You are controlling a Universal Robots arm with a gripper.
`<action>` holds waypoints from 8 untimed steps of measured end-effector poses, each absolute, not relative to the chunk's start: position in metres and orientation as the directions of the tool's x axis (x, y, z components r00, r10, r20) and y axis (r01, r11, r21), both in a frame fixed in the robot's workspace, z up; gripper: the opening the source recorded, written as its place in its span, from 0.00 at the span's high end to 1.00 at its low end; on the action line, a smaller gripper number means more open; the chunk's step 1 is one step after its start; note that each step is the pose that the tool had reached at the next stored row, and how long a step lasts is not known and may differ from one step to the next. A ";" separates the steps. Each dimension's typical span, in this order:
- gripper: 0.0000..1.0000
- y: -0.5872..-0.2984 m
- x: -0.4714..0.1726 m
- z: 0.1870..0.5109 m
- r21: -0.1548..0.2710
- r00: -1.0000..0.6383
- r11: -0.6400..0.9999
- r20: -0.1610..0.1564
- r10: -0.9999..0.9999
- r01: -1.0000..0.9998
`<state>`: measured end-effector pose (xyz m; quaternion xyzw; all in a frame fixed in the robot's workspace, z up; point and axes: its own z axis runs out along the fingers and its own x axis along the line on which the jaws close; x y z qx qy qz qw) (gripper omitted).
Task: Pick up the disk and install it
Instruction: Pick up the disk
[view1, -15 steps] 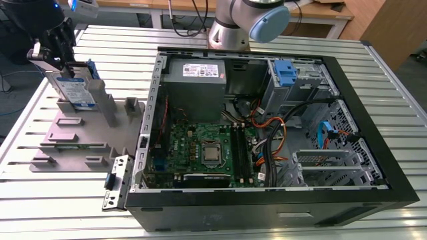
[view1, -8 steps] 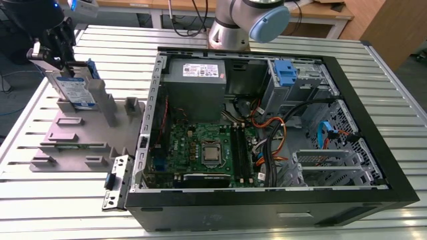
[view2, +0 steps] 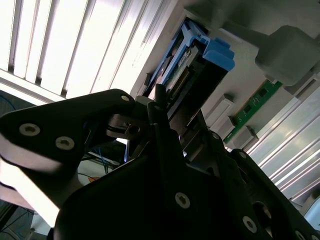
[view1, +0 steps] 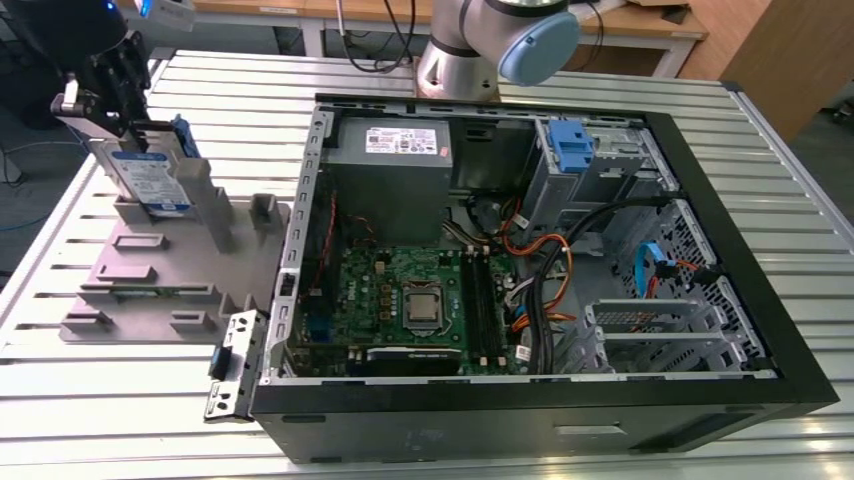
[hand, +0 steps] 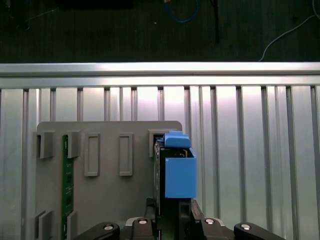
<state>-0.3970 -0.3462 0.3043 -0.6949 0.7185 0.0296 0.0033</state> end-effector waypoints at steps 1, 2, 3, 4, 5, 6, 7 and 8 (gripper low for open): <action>0.65 -0.346 -0.397 0.304 0.038 -0.034 0.032 -0.046 -0.998 -0.999; 0.65 -0.346 -0.397 0.305 0.038 -0.034 0.032 -0.046 -0.998 -0.999; 0.65 -0.346 -0.397 0.305 0.038 -0.034 0.032 -0.046 -0.998 -0.999; 0.65 -0.346 -0.397 0.305 0.038 -0.034 0.032 -0.046 -0.998 -0.999; 0.65 -0.346 -0.397 0.305 0.038 -0.034 0.032 -0.046 -0.998 -0.999; 0.65 -0.346 -0.397 0.305 0.038 -0.034 0.032 -0.046 -0.998 -0.999; 0.65 -0.346 -0.397 0.305 0.038 -0.034 0.032 -0.046 -0.998 -0.999; 0.65 -0.346 -0.397 0.305 0.038 -0.034 0.032 -0.046 -0.998 -0.999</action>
